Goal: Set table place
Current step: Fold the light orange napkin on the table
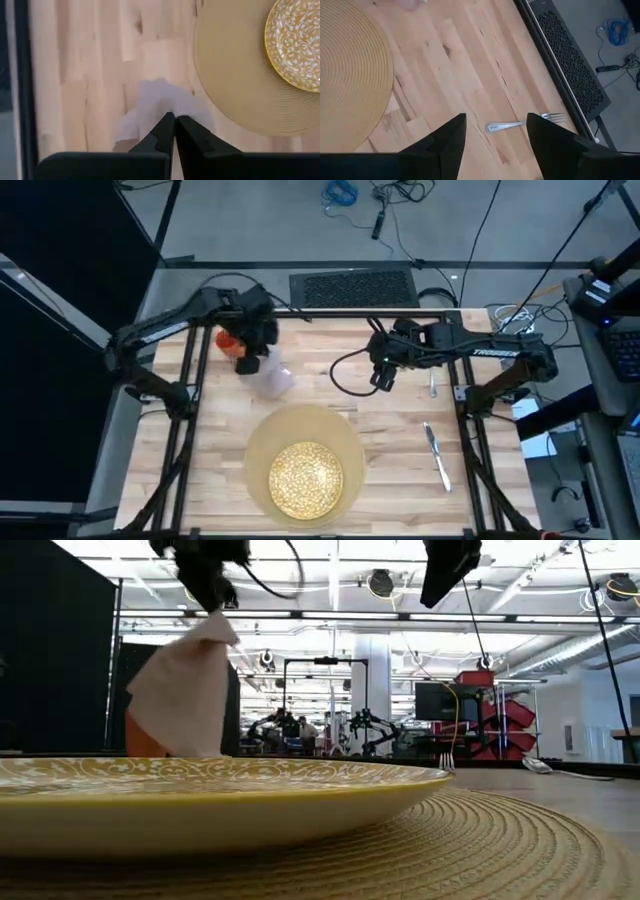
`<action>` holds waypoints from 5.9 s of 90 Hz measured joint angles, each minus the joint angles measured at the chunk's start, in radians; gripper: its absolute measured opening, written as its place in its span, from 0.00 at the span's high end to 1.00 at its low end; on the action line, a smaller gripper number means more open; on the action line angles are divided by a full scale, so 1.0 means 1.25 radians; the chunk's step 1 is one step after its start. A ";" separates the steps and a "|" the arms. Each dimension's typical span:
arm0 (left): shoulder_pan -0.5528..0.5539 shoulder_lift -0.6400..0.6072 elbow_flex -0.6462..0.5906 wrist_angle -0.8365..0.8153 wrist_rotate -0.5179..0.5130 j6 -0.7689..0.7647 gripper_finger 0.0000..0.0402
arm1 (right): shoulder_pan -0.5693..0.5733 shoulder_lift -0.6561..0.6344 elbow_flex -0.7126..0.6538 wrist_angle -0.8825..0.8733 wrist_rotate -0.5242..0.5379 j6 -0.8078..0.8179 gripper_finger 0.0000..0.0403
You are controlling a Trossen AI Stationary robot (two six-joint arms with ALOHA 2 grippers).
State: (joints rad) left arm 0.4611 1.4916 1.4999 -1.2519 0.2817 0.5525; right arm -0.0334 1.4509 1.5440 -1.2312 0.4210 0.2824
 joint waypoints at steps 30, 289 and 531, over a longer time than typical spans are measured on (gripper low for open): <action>-0.045 0.220 0.000 0.368 -0.098 0.010 1.00 | 0.002 0.000 0.000 -0.049 -0.006 0.057 0.52; -0.200 0.101 -0.387 0.919 -0.310 -0.267 0.98 | 0.027 0.001 -0.511 0.761 0.119 0.123 0.52; -0.158 0.221 -0.344 1.086 -0.206 -0.061 0.98 | 0.156 0.134 -0.511 0.655 0.122 0.247 0.52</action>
State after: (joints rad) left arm 0.2630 1.7676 1.0698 0.1053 0.0248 0.4758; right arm 0.1621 1.6180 0.9058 -0.4122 0.5739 0.5907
